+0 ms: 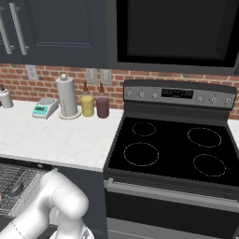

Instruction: Pick up the cup and bowl from the counter, place them in the dishwasher, and close the dishwasher door.

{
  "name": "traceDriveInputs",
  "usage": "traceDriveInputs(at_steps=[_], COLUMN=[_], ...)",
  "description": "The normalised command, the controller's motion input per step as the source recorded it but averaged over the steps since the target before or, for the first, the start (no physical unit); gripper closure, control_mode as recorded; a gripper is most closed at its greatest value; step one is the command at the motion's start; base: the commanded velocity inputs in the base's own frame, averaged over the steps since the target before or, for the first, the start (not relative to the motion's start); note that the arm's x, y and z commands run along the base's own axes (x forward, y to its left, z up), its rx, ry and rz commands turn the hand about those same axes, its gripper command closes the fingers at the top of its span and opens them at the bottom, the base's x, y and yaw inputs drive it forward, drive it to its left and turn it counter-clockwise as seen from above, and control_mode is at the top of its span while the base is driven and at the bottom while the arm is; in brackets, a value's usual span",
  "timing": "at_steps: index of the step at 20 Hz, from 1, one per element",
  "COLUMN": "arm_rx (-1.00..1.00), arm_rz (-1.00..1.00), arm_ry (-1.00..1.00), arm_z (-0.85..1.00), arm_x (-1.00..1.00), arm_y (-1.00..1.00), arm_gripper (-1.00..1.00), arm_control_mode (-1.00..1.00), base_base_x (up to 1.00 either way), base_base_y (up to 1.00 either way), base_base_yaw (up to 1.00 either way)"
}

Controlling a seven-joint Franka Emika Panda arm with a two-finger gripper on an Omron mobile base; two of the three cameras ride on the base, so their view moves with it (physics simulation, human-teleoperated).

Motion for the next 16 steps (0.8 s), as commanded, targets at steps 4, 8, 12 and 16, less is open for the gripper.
traceDriveInputs(at_steps=[4,8,12,16], arm_rx=[-0.04,-0.08,-0.06,-0.05], arm_rz=[0.16,0.13,0.10,0.08], arm_ry=[-0.35,-0.25,-0.04,0.00], arm_z=[-0.98,-1.00,-1.00,-1.00], arm_x=[-0.04,-0.01,-0.21,-0.25], arm_y=[0.02,-0.01,0.03,0.15], arm_gripper=[-1.00,-1.00,-1.00,-1.00], arm_control_mode=[-1.00,-1.00,-1.00,-1.00], base_base_x=[0.00,0.00,0.00,0.00], base_base_y=[0.00,0.00,0.00,0.00], base_base_yaw=[0.00,0.00,0.00,0.00])
